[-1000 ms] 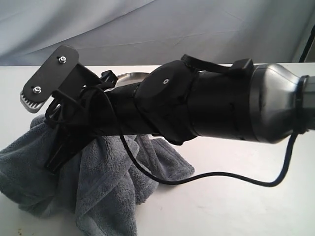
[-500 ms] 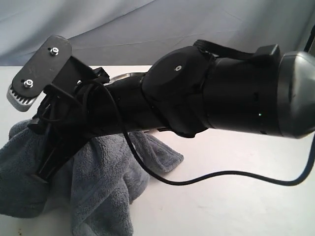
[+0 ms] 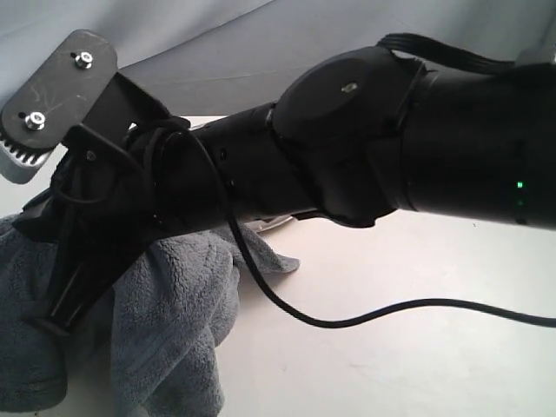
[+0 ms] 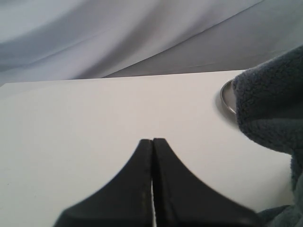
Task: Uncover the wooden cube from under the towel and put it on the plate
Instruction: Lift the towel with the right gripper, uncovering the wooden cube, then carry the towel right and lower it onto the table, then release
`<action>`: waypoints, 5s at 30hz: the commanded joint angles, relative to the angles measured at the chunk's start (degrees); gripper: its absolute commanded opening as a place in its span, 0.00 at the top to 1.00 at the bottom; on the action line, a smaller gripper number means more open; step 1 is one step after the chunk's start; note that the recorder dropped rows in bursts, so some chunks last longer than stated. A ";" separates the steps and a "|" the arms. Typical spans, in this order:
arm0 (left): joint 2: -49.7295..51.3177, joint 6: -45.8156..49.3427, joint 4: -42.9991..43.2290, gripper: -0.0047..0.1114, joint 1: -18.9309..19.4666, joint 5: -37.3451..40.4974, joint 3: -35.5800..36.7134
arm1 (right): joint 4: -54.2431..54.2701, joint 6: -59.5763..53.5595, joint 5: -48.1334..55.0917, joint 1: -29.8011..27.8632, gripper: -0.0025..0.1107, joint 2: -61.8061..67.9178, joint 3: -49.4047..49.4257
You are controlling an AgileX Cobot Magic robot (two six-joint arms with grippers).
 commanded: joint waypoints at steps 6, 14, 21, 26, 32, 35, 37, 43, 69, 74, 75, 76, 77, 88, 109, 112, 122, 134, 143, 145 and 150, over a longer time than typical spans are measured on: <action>-0.24 0.01 0.22 0.96 -0.34 -0.48 0.24 | 1.76 -0.33 3.97 -0.35 0.98 -3.00 0.05; -0.24 0.16 0.22 0.96 -0.34 -0.48 0.24 | 1.76 -0.11 4.86 -0.35 0.98 -6.39 0.05; -0.24 0.16 0.22 0.96 -0.34 -0.48 0.24 | 1.42 -0.11 4.38 -0.35 0.98 -7.82 0.05; -0.24 0.05 0.22 0.96 -0.34 -0.48 0.24 | -1.23 -0.11 -0.49 -0.35 0.98 -9.93 0.05; -0.24 0.02 0.22 0.96 -0.34 -0.48 0.24 | -1.35 -0.21 -5.08 -0.35 0.98 -13.47 0.05; -0.24 0.02 0.22 0.96 -0.34 -0.48 0.24 | -2.93 -0.21 -7.01 -0.35 0.98 -14.91 0.05; -0.24 0.02 0.22 0.96 -0.34 -0.48 0.24 | -5.15 -0.09 -9.29 -0.35 0.98 -15.77 0.05; -0.24 0.17 0.22 0.96 -0.34 -0.48 0.24 | -5.76 -0.08 -15.79 -0.35 0.98 -17.96 0.05; -0.24 0.01 0.22 0.96 -0.34 -0.48 0.24 | 0.41 0.18 -34.18 -18.02 0.98 -24.06 21.63; -0.24 0.01 0.22 0.96 -0.34 -0.48 0.24 | 0.65 2.52 -34.04 -18.02 0.98 -24.06 25.28; -0.24 0.01 0.22 0.96 -0.34 -0.48 0.24 | 0.65 2.52 -34.38 -18.02 0.98 -23.92 25.99; -0.24 0.01 0.22 0.96 -0.34 -0.48 0.24 | 0.96 2.79 -34.82 -18.02 0.98 -23.83 26.77; -0.24 0.01 0.22 0.96 -0.34 -0.48 0.24 | 1.55 3.52 -35.14 -18.02 0.98 -23.57 27.40; -0.24 0.18 0.22 0.96 -0.34 -0.48 0.24 | 6.67 5.79 -36.76 -18.02 0.98 -10.19 34.47; -0.24 0.13 0.22 0.96 -0.34 -0.48 0.24 | 8.65 5.91 -28.86 -18.02 0.77 5.21 33.04; -0.24 0.13 0.22 0.96 -0.34 -0.48 0.24 | 8.54 5.81 -27.01 -18.02 0.48 5.11 32.65; -0.24 0.00 0.22 0.96 -0.34 -0.48 0.24 | 4.89 5.35 -25.69 -17.91 0.12 -1.36 32.06; -0.24 0.19 0.22 0.96 -0.34 -0.48 0.24 | 5.14 5.35 -15.89 -17.91 0.14 -14.79 32.06; -0.24 0.04 0.22 0.96 -0.34 -0.48 0.24 | 9.08 -10.99 -7.96 -15.72 0.14 -14.54 32.06; -0.24 0.04 0.22 0.96 -0.34 -0.48 0.24 | 12.71 -14.59 -9.31 -14.98 0.14 -14.54 32.06; -0.24 0.04 0.22 0.96 -0.34 -0.48 0.24 | 17.43 -15.03 -12.52 -14.37 0.14 -14.54 32.06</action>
